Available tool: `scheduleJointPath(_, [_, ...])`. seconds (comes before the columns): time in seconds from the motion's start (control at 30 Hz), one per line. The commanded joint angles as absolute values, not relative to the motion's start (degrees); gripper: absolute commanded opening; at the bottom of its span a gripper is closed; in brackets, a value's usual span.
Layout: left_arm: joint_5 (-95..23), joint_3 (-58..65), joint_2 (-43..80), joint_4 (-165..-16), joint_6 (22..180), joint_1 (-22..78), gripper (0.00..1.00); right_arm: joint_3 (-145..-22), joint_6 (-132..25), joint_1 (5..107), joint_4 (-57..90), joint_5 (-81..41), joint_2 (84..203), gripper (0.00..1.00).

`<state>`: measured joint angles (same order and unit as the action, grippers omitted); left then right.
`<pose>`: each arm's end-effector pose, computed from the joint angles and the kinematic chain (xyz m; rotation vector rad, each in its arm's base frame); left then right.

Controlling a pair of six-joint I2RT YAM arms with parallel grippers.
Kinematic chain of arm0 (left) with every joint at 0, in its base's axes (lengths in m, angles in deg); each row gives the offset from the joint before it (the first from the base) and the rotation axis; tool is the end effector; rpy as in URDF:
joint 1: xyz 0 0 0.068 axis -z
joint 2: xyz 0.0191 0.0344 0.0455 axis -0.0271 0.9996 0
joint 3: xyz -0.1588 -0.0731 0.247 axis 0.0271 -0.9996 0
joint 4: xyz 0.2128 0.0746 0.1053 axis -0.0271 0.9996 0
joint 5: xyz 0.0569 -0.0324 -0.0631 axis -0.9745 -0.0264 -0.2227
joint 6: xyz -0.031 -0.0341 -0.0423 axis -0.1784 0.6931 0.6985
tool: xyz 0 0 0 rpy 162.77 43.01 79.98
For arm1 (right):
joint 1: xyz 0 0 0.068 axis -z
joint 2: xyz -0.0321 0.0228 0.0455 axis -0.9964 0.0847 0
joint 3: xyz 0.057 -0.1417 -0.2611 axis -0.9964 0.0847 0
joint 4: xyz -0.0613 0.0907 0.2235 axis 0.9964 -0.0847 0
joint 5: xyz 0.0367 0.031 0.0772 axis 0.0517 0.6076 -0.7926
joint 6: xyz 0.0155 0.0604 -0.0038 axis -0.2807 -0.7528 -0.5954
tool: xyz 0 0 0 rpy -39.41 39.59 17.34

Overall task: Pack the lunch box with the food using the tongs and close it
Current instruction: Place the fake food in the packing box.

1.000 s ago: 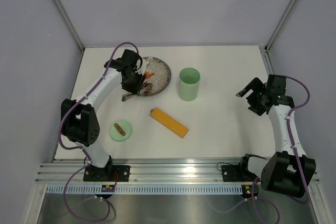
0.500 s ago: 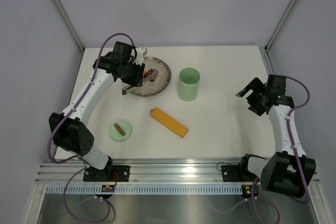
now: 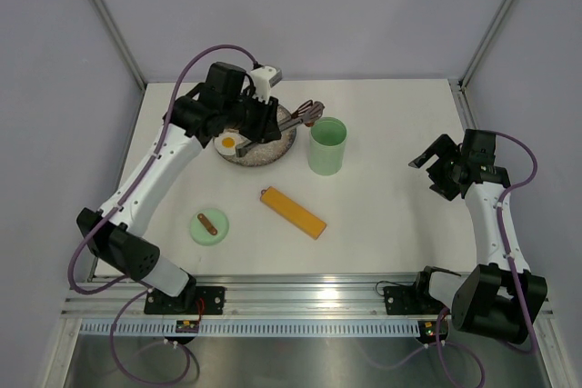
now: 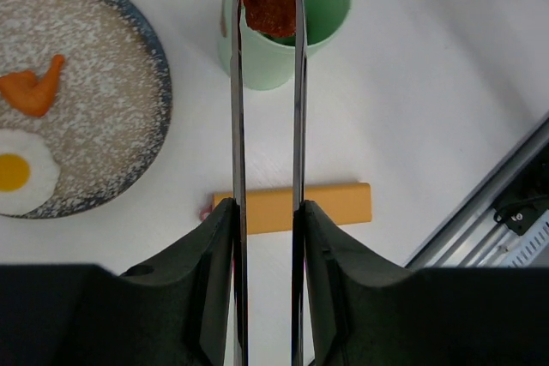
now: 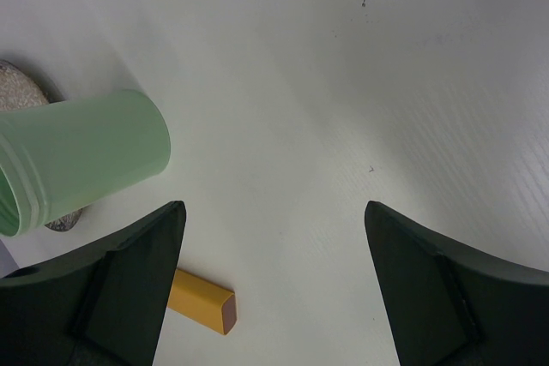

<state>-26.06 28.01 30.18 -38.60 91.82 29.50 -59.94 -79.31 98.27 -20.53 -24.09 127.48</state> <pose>0.2706 -0.1604 0.4272 0.6785 2.2183 -0.6346 0.2082 -0.0388 0.2942 0.8705 2.3095 0.3953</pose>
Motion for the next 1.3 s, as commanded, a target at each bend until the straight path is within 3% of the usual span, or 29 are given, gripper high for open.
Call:
scheduleJointPath(0.0, [-22.88, 32.17, 30.85, -42.76, 93.44, 32.31, 0.05, -60.2, -79.38, 98.15, -19.8, -24.86, 125.88, 0.93])
scheduleJointPath(0.37, [-26.13, 32.0, 35.59, -44.7, 94.15, 34.77, 0.07, -60.2, -79.29, 98.15, -20.06, -24.42, 125.7, 0.93])
scheduleJointPath(0.87, [-26.75, 30.42, 37.88, -46.11, 94.41, 34.69, 0.47, -60.12, -79.03, 98.15, -20.06, -24.07, 126.23, 0.93])
scheduleJointPath(1.1, [-26.75, 30.51, 36.92, -45.84, 94.41, 34.69, 0.46, -60.12, -79.12, 98.15, -19.97, -24.16, 126.32, 0.93])
scheduleJointPath(1.27, [-26.92, 31.21, 34.9, -45.93, 94.85, 34.69, 0.35, -60.2, -79.12, 98.15, -20.06, -24.16, 126.23, 0.93])
